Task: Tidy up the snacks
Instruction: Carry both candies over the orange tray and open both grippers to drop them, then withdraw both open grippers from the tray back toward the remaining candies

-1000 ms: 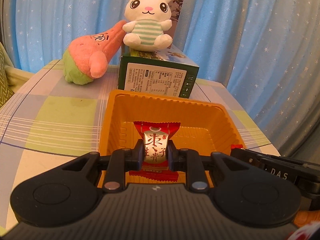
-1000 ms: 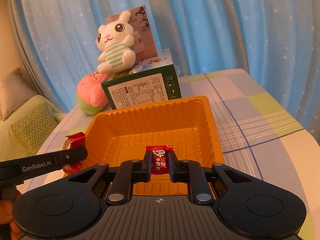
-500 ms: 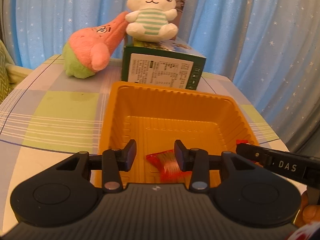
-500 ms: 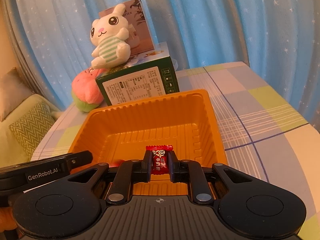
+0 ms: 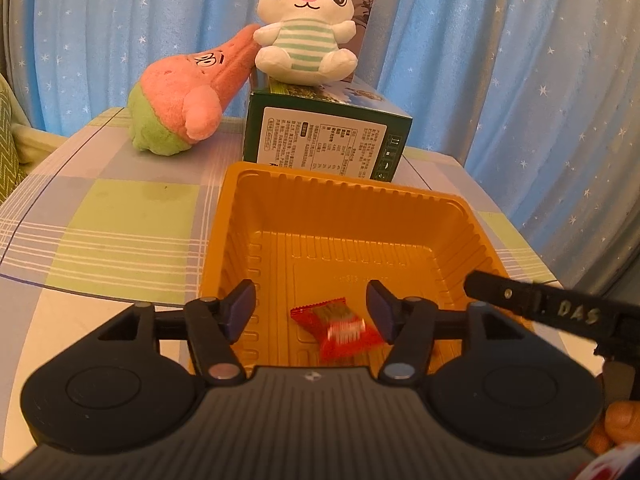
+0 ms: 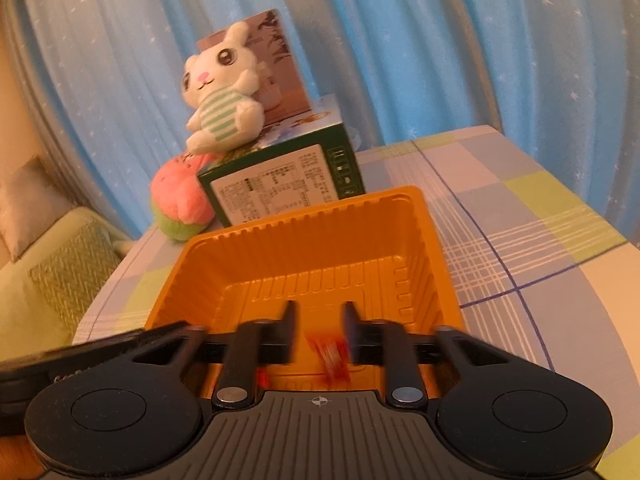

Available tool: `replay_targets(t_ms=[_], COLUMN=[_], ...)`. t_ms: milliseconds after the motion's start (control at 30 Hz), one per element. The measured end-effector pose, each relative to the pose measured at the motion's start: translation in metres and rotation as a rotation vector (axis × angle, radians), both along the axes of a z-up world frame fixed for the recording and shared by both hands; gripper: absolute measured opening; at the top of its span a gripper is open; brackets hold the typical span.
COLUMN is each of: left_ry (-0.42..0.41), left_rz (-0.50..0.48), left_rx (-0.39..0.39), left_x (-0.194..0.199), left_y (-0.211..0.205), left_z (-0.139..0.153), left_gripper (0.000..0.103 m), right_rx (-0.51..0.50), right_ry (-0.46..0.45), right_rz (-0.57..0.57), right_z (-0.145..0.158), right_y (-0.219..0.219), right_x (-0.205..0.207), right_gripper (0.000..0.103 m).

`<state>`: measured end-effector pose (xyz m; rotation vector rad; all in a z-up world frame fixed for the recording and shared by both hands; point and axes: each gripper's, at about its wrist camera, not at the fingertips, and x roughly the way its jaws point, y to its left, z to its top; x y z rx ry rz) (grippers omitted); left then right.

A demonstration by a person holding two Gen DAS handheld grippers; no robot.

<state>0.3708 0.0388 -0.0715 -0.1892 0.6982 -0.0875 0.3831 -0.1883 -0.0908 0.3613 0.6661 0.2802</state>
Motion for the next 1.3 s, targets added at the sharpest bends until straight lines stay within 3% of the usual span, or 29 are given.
replay_targets(t_ms=[33,333,600,700,1000,1300], left_ry=[0.001,-0.006,-0.032,-0.048,-0.009,-0.004], left_rz=[0.000,0.001,0.007,0.006,0.001,-0.009], left_rx=[0.001,0.010,0.013,0.010,0.017,0.037], left_x=[0.000,-0.003,-0.020,-0.039,-0.109,-0.188], left_y=[0.000,-0.001,-0.009,-0.012,-0.015,-0.021], left_z=[0.000,0.001,0.016,0.023,0.029,0.051], left_gripper=[0.059,0.061,0.062,0.068,0.070,0.077], right_rx=[0.018,0.009,-0.051,-0.050,-0.072,-0.072], right_ry=[0.001,-0.003,-0.043,-0.058,-0.081,-0.034], right_rz=[-0.013,-0.064,-0.098,-0.114,-0.110,-0.119], right_z=[0.000,0.004,0.014,0.021,0.048,0.064], right_y=[-0.003,-0.012,-0.021,-0.026,-0.028,-0.034], right_x=[0.000,-0.003,-0.032,-0.050,-0.119,-0.198], right_gripper=[0.062,0.062,0.062,0.062,0.062,0.062])
